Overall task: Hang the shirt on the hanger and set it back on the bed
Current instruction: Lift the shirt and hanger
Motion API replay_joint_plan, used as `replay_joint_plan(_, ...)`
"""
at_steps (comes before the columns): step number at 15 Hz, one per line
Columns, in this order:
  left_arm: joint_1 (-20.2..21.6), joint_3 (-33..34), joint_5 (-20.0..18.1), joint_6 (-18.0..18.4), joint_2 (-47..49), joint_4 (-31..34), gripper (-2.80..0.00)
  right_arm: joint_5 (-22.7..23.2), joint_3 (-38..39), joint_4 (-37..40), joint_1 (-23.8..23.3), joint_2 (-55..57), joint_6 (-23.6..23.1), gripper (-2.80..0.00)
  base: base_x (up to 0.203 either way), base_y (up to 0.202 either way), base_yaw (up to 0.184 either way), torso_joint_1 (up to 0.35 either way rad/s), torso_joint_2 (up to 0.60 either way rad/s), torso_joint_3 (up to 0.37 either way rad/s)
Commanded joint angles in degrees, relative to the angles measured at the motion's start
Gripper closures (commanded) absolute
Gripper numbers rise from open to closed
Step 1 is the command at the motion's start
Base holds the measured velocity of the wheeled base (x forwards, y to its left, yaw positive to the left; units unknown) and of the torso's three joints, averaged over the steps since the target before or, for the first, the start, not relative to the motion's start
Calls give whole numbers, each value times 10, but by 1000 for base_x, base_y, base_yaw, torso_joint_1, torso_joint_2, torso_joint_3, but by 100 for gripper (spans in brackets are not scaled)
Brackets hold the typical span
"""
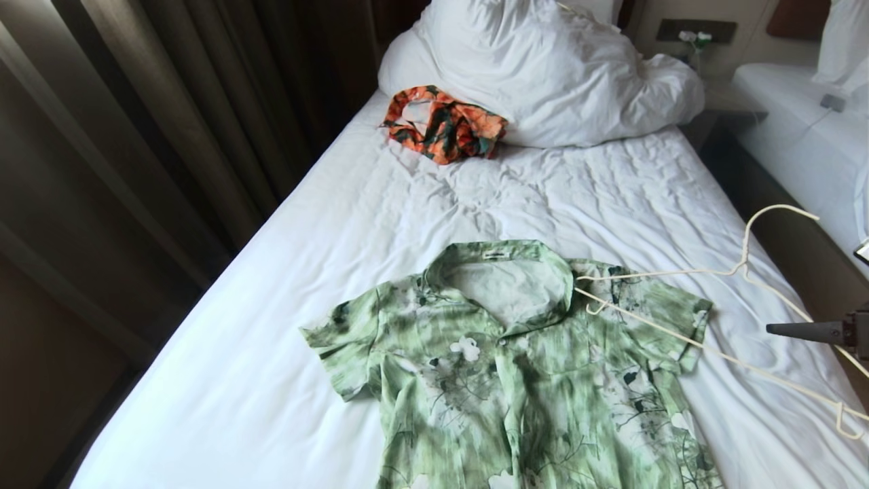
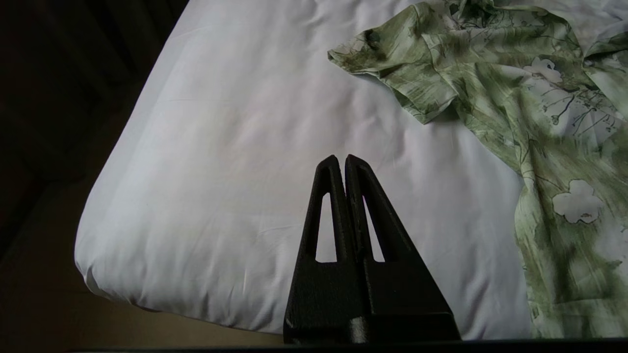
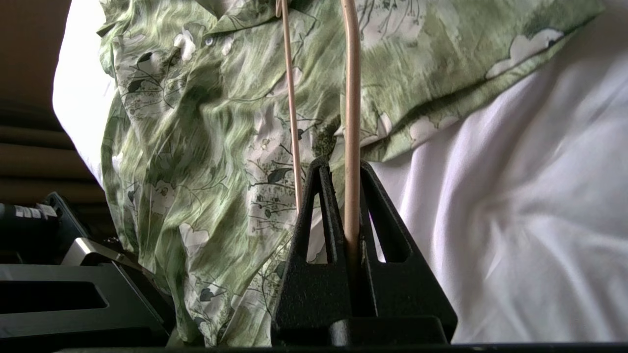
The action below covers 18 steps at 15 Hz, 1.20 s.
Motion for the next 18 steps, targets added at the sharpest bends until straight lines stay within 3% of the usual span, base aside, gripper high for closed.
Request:
replay_joint_plan(1,0,0,0,0,1,0,0,7,8,0,0,-65,-18,0,0,0,0,0,0,0)
replay_joint_plan(6,0,0,0,0,1,0,0,55,22,-29,9,-99,-58,0,0,0,0,0,0,0)
replay_joint_plan(10,0,0,0,0,1,0,0,84,79,-109,27,-102,-129,0,0,0,0,0,0,0)
replay_joint_plan(18,0,0,0,0,1,0,0,201,98,-281,69,-26,-149,0,0,0,0,0,0,0)
